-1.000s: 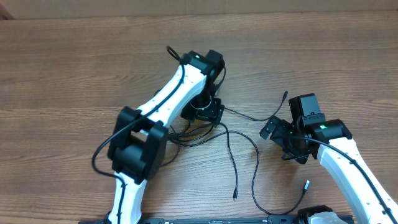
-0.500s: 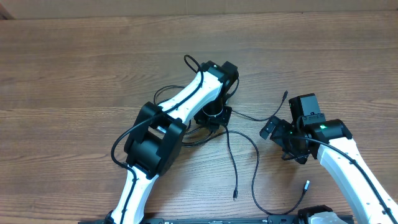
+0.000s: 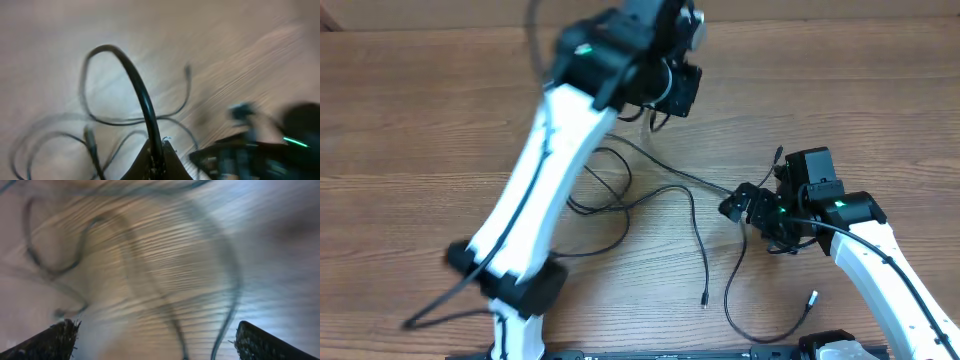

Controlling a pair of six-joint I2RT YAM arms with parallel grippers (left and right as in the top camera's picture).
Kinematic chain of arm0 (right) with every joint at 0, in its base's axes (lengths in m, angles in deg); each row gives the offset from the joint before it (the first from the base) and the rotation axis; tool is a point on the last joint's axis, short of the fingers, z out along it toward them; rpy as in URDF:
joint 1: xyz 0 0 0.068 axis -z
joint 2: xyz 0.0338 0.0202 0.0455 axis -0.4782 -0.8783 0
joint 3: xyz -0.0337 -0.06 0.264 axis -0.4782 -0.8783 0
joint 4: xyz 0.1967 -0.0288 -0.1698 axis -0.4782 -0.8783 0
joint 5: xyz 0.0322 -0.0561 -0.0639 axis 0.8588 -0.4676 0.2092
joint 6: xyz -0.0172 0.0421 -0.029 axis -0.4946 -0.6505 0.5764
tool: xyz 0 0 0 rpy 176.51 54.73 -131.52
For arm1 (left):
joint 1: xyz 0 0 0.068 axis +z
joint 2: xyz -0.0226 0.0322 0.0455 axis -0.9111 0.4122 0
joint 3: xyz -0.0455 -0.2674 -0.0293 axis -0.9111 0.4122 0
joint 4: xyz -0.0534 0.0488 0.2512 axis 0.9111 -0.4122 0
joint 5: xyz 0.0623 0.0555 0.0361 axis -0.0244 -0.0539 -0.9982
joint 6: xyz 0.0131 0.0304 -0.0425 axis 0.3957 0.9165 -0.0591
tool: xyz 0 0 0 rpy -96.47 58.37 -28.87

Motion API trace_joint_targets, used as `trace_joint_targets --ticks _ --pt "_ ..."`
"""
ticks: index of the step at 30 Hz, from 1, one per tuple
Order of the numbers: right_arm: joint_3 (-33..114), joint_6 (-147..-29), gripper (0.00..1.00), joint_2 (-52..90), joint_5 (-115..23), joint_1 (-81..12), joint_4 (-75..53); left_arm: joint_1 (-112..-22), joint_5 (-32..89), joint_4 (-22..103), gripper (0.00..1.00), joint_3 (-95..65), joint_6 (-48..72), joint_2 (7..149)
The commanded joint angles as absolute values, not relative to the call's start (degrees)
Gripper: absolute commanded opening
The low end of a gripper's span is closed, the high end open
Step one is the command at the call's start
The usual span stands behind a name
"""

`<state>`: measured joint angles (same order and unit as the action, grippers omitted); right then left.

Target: Untangle cables

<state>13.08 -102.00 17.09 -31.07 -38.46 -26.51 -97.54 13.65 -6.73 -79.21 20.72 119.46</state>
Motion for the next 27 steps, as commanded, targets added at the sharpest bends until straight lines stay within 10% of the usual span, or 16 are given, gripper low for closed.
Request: trace_joint_targets --ticks 1,13,27 --pt "13.15 -90.04 1.0 17.03 -19.69 -38.46 -25.51 -97.82 14.53 -7.12 0.04 -81.28 26.53 114.56" --pt "13.15 -79.81 1.0 17.03 -5.7 -50.67 1.62 -97.8 14.15 -3.21 0.04 -81.28 29.02 100.64" --pt "13.15 -76.6 0.95 17.03 -48.1 -66.0 20.5 -97.8 14.0 -4.39 0.04 -81.26 29.04 98.54"
